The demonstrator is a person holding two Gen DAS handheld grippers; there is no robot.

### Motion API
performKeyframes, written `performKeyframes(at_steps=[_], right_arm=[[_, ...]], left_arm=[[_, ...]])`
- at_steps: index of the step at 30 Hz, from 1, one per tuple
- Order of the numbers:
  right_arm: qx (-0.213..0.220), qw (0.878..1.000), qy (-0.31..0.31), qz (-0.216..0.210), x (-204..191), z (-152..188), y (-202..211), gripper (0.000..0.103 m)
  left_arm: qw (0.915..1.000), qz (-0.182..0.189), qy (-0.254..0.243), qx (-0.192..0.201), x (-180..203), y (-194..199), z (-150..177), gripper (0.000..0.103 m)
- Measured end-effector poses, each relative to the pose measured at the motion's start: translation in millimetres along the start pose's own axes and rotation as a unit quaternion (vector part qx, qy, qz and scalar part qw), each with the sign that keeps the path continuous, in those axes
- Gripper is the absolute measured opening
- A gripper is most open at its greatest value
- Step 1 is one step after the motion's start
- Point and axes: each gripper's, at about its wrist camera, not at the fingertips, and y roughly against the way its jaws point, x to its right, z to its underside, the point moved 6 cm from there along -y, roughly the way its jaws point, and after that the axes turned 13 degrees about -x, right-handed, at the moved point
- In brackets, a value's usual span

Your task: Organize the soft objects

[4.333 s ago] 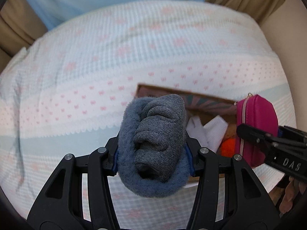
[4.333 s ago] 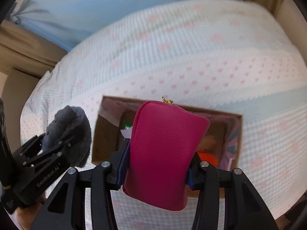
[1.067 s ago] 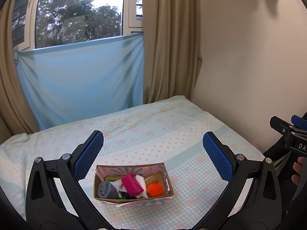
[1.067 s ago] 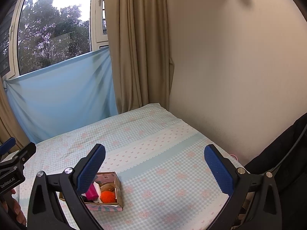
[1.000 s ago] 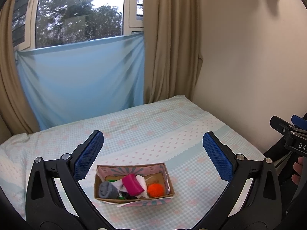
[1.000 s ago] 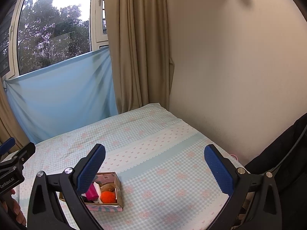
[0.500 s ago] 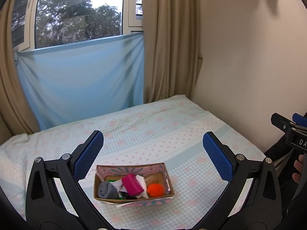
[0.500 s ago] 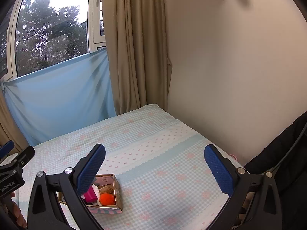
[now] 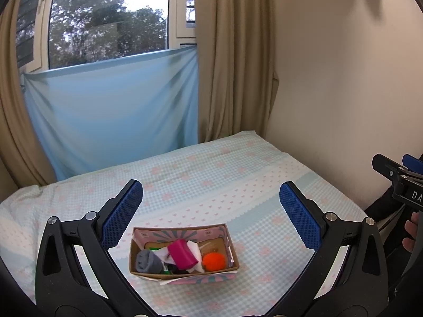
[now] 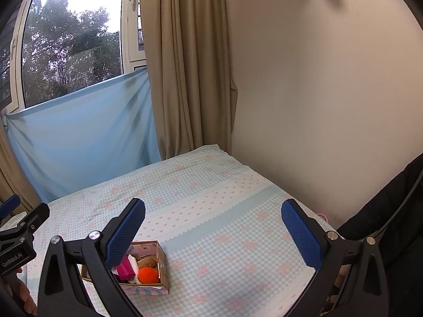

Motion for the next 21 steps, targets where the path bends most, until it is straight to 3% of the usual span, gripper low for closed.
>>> performKeyframes(at_steps=[21], right_arm=[[0.012, 1.000, -0.001, -0.002, 3, 1, 4, 0.103]], left_arm=[[0.9996, -0.008, -0.007, 0.026, 10, 21, 4, 0.103]])
